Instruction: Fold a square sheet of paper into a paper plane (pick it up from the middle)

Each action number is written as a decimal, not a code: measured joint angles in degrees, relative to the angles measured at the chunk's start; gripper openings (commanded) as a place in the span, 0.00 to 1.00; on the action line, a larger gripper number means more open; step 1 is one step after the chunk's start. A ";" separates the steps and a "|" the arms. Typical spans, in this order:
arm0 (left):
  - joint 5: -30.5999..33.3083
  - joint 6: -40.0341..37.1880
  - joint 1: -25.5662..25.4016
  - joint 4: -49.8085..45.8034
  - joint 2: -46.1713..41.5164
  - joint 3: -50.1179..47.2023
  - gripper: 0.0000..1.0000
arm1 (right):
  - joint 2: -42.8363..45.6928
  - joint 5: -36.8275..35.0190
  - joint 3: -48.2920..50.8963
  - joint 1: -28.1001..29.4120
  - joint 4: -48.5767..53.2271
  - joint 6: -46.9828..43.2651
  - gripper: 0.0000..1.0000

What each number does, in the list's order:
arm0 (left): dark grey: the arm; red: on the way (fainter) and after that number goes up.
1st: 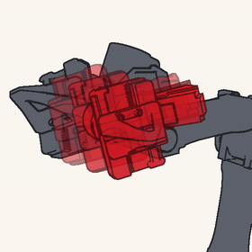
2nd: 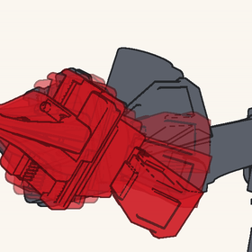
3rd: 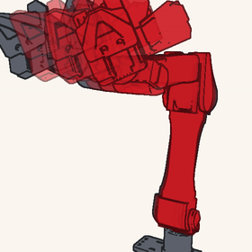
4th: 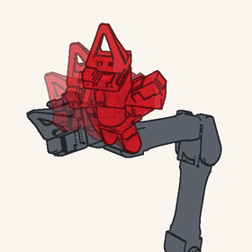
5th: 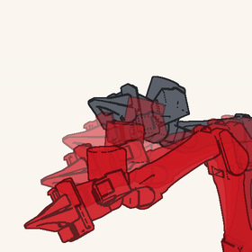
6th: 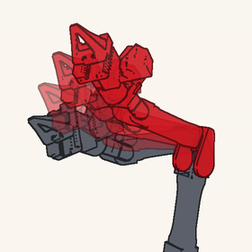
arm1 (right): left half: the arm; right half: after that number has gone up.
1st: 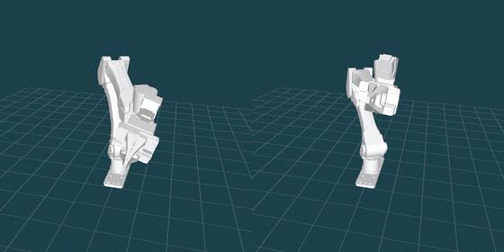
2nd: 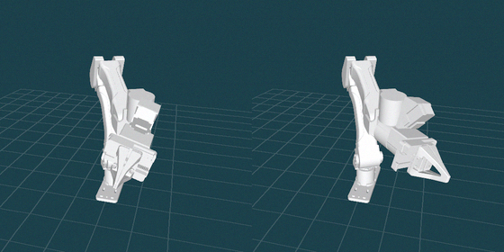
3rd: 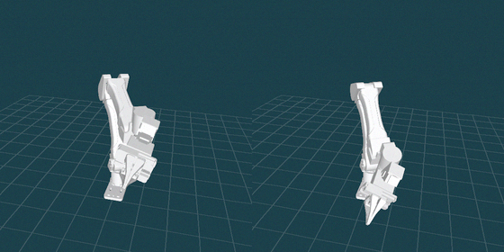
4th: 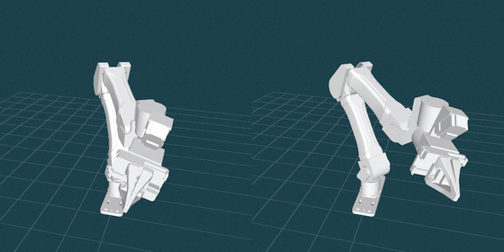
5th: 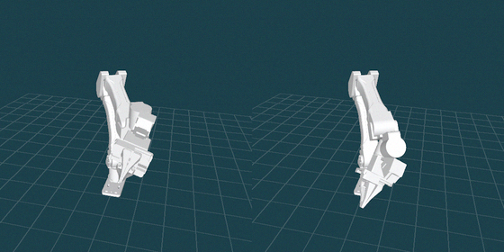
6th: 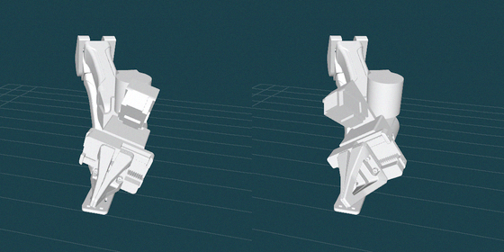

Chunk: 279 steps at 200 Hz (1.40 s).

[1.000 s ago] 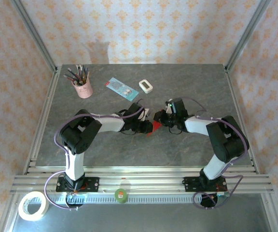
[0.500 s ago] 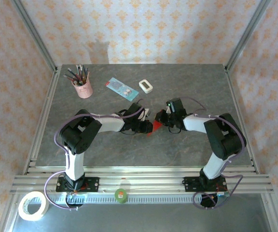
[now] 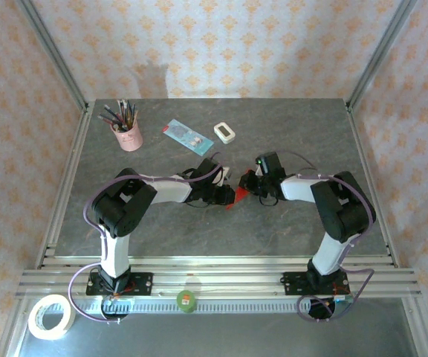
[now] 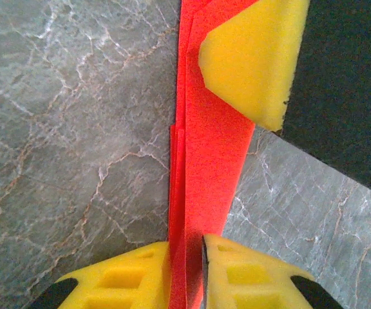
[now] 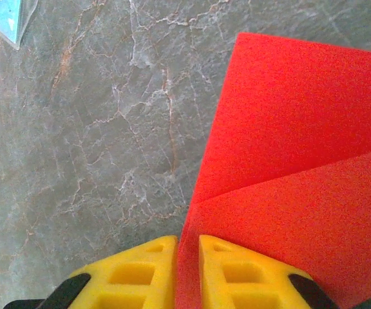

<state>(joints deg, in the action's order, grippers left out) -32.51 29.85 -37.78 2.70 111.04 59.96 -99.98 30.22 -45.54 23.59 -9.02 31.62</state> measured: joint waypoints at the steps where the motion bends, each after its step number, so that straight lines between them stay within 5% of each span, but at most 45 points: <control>1: 0.00 0.00 0.00 0.00 0.00 0.00 0.20 | 0.00 0.02 0.00 0.00 0.00 0.00 0.17; 230: 0.00 -0.44 0.07 0.09 0.20 -0.07 0.16 | -2.03 2.29 -1.20 -0.17 -0.87 -1.66 0.14; 279: 1.33 -0.28 0.00 0.02 -1.03 -0.61 0.27 | -2.62 2.56 -1.75 -0.17 -0.63 -1.97 0.13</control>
<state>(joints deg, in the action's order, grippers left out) -31.18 29.56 -37.78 2.72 110.02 59.35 -102.61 32.77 -47.29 23.42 -9.65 29.65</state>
